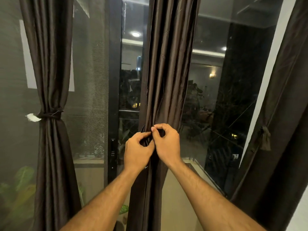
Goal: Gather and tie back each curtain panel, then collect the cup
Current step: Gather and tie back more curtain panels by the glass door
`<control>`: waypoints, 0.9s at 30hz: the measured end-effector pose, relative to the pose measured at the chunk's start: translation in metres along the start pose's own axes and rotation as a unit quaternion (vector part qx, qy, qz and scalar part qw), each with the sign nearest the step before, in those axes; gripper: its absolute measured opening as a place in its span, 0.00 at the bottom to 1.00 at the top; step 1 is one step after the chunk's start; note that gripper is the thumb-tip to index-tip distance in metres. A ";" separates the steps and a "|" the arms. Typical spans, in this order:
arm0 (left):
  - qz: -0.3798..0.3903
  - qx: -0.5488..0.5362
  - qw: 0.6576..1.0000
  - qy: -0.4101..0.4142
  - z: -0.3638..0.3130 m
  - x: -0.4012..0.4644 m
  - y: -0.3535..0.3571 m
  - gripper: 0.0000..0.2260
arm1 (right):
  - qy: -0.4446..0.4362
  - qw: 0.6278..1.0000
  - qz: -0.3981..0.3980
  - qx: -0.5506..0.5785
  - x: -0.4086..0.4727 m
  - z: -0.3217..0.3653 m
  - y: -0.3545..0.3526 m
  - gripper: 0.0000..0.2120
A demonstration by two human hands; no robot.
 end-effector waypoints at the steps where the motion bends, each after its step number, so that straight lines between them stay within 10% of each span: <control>1: 0.000 0.003 1.000 0.002 -0.001 -0.001 0.001 0.12 | 0.000 1.000 0.006 -0.003 0.000 0.001 0.001 0.04; 18: -0.070 0.036 0.997 0.004 0.003 -0.006 -0.016 0.10 | 0.035 0.997 -0.062 0.037 -0.011 -0.020 -0.013 0.11; 27: 0.004 0.059 0.998 -0.020 0.001 -0.001 -0.003 0.15 | 0.040 0.992 0.068 0.100 -0.010 -0.008 0.015 0.08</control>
Point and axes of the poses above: each hand's wrist, its own x-axis towards the middle knuckle, its own y-axis out of the palm, z = x × y, the point moved 4 cm from there along x, towards the middle knuckle, and after that the axes turned 13 degrees about z, right-handed, at the moved point
